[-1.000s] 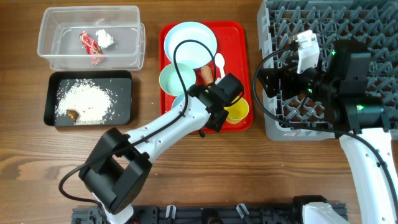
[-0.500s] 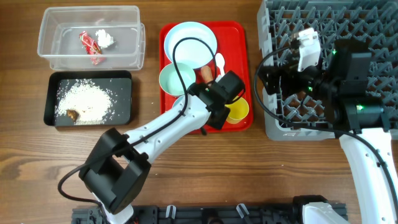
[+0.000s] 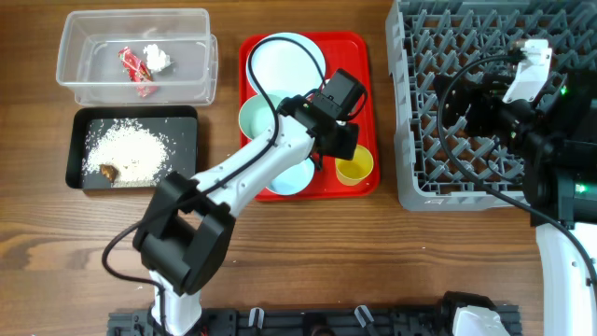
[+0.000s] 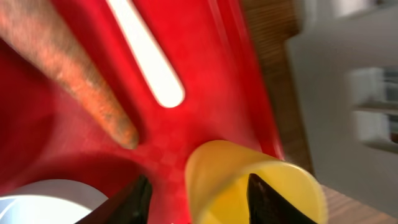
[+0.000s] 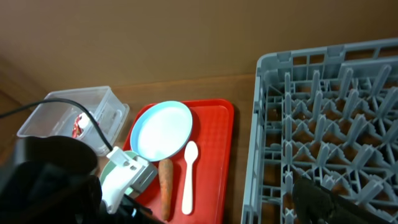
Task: Sort waste into correct bins and load items into the dishwasher rack
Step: 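Grasp the yellow cup with left gripper and lift it toward the right gripper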
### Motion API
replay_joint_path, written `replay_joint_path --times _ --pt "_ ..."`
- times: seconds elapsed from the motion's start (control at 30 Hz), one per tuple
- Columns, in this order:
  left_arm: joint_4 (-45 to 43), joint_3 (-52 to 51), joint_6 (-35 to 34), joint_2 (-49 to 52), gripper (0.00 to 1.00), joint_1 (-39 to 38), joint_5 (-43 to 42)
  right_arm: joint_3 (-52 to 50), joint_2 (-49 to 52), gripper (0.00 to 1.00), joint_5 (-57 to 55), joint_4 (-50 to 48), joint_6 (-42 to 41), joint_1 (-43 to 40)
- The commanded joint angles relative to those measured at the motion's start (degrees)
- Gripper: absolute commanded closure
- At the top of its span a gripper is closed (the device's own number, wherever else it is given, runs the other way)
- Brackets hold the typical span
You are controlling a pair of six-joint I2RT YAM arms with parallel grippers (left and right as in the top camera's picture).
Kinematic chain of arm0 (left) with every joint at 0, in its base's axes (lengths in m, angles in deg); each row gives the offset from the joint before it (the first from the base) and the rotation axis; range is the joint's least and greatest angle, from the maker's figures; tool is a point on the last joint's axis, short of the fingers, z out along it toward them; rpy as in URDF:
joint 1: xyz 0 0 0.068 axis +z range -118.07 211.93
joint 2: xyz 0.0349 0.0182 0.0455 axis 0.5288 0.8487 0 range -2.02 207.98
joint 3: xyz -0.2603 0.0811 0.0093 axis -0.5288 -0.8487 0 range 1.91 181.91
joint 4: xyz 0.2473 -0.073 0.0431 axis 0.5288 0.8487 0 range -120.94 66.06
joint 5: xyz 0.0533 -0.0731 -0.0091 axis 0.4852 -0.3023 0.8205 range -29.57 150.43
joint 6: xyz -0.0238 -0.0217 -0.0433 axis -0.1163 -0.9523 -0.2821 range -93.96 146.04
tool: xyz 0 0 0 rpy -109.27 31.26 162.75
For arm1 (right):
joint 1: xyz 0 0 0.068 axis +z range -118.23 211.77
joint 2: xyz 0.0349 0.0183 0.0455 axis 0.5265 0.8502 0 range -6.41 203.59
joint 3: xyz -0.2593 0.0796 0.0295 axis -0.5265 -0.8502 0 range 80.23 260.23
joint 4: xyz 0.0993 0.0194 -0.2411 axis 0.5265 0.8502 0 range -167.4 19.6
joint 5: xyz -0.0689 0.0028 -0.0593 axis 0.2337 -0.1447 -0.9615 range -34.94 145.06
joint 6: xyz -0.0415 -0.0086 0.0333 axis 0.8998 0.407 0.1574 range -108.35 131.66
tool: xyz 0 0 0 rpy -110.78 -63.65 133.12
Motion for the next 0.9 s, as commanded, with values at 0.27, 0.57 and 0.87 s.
replay_joint_path --times 0.27,0.57,0.87 --pt "2.1 0.6 0.0 0.1 0.61 0.1 -2.3 1.0 2.3 0.0 -0.1 1.0 -1.0 -0.2" --pt "3.8 0.6 1.4 0.8 0.72 -0.3 -3.9 1.0 3.1 0.0 -0.1 1.6 -1.0 -0.2" --pt "3.7 0.6 -0.5 3.6 0.96 -1.6 -6.2 1.0 3.1 0.0 -0.1 2.2 -1.0 -0.2"
